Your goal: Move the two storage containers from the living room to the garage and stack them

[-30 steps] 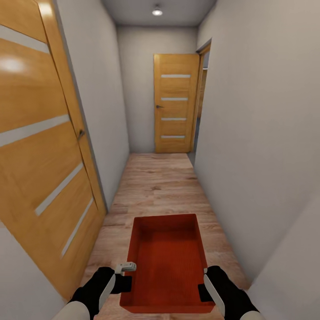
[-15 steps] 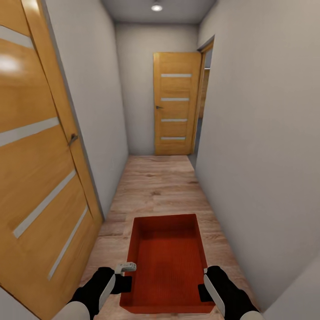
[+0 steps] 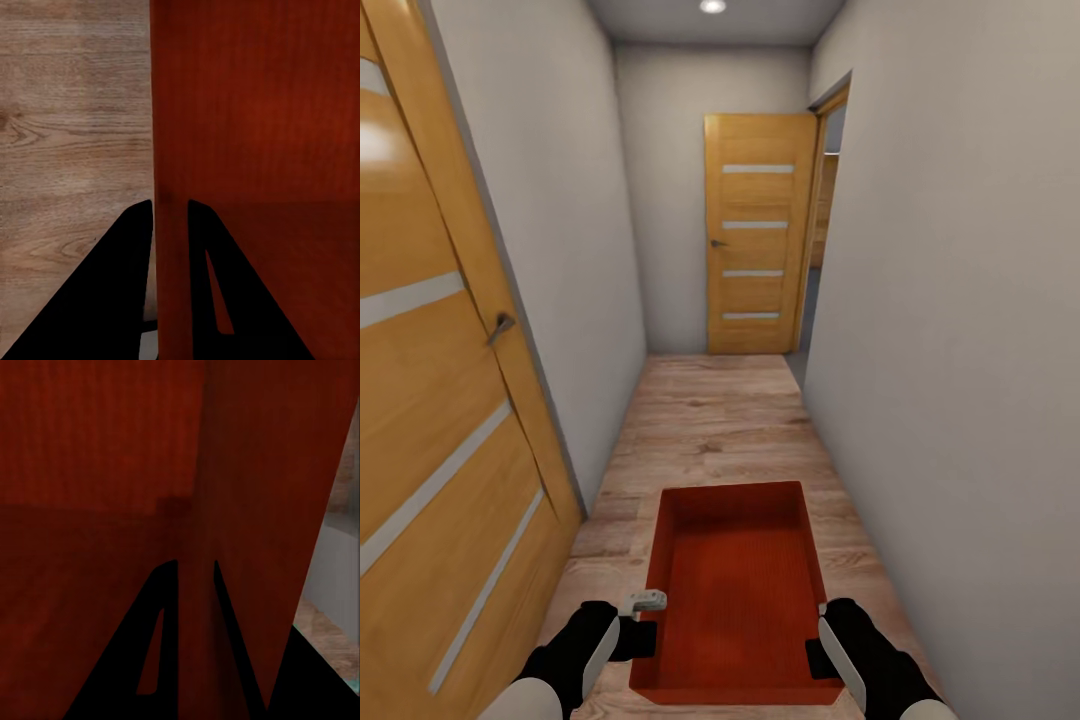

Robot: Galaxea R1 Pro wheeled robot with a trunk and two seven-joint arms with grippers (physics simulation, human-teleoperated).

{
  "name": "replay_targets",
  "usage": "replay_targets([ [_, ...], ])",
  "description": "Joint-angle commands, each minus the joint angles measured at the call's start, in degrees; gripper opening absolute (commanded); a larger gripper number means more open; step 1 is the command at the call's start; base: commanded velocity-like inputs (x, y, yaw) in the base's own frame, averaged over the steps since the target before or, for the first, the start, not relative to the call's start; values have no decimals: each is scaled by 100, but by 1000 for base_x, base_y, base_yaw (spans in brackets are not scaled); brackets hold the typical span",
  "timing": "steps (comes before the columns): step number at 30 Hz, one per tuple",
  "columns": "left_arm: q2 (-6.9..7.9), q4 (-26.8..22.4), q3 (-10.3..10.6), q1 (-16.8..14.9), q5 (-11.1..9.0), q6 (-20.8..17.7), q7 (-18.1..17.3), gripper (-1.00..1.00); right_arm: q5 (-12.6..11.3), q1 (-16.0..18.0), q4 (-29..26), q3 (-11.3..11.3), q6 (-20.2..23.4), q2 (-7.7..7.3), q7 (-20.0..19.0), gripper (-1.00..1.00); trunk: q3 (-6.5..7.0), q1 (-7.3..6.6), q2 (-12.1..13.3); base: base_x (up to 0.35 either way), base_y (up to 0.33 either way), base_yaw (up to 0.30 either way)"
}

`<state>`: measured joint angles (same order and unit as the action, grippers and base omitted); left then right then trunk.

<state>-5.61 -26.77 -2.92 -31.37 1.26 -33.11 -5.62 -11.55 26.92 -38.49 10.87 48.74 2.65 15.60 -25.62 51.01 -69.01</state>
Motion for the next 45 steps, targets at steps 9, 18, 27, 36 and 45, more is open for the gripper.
replay_targets([
  [9,-11,-8,-14,0,-100,-38,-17,-100,-374,6,-10,12,-49,78,22,-100,-6,4,-4,333,0,0],
  [18,-11,-7,-12,3,-100,-38,-17,-100,-374,6,-18,12,-49,78,21,-100,-6,4,-4,333,0,0],
  [27,-11,-5,-15,2,-100,-38,-18,-100,-374,6,-35,12,-49,78,14,-100,-6,4,-4,333,0,0],
  [36,-11,-5,-15,3,-100,-38,-18,-100,-374,7,-42,3,-49,69,14,-100,-6,4,-4,333,0,0],
  [45,-11,-6,-15,1,-100,-38,-18,-100,-374,7,-44,3,-49,69,14,-100,-6,4,-4,333,0,0],
])
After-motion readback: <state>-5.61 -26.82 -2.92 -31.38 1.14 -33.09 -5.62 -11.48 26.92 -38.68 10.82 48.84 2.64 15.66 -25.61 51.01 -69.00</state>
